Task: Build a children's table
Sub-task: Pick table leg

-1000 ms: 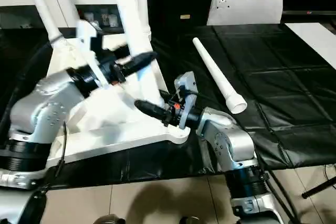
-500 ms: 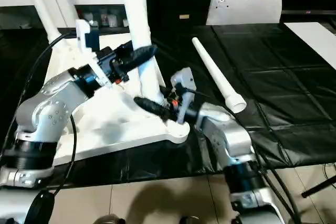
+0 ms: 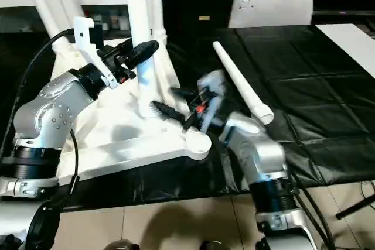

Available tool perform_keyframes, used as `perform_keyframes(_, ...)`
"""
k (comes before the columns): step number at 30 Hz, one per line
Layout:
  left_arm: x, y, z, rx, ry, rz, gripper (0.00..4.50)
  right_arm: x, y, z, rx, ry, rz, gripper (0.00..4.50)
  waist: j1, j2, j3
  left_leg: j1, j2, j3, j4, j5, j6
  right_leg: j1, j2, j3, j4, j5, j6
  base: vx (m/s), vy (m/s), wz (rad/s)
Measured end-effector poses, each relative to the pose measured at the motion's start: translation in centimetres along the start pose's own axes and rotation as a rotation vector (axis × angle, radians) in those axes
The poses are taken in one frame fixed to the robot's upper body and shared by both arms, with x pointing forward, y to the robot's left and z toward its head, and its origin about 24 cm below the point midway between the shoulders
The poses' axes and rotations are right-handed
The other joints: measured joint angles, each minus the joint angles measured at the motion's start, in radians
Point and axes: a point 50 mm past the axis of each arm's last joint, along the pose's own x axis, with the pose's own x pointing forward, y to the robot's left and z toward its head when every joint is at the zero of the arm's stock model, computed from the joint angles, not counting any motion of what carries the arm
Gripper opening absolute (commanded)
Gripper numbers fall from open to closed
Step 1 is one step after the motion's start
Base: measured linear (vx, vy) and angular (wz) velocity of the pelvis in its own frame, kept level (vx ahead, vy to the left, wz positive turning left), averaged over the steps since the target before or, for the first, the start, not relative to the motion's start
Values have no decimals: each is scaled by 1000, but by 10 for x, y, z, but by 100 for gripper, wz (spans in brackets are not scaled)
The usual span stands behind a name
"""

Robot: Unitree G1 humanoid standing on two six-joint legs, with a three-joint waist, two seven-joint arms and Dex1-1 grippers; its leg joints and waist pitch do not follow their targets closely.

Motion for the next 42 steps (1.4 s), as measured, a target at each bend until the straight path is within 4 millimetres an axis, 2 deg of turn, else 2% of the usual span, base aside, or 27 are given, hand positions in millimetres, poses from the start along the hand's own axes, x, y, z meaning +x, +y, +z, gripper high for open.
perform_keyframes(2,2,-1,3,-1,-11,-7,187,1,-4,10,-13,-19,-31,450,1,0,0,0,0,0,0,0,0,0,0,0,0,0,0,0,0,0)
perform_keyframes(8,4,-4,3,-19,-2,-27,187,-5,-17,9,7,73,-86,450,4,0,0,0,0,0,0,0,0,0,0,0,1,0,0,0,0,0)
perform_keyframes(14,4,-6,2,-18,13,-55,187,-4,-13,6,5,122,-13,450,5,0,0,0,0,0,0,0,0,-1,0,0,1,0,0,0,0,0)
perform_keyframes(21,8,-19,2,25,29,-132,187,3,-5,-1,10,176,55,450,7,0,0,0,0,0,0,1,0,-1,0,0,1,0,0,0,0,0)
perform_keyframes(27,14,-38,-1,95,57,-216,186,18,1,6,-7,178,91,450,7,0,0,0,0,0,0,0,0,-1,0,0,1,0,0,0,0,0)
perform_keyframes(34,15,-44,-3,143,84,-251,186,21,2,-1,-10,230,117,378,7,0,0,0,0,0,0,1,0,-1,0,0,2,0,0,0,0,0)
perform_keyframes(37,15,-45,-4,157,92,-258,186,21,3,-1,-10,234,118,365,7,0,0,0,0,0,0,1,0,-1,0,0,2,0,0,0,0,0)
perform_keyframes(41,15,-46,-5,180,108,-268,186,21,3,-3,-6,248,130,314,7,0,0,0,0,0,1,1,0,-1,0,0,2,0,0,0,0,0)
perform_keyframes(42,15,-46,-5,181,109,-270,186,21,2,-3,-6,254,130,314,7,0,0,0,0,0,1,1,0,-1,0,0,3,0,0,0,0,0)
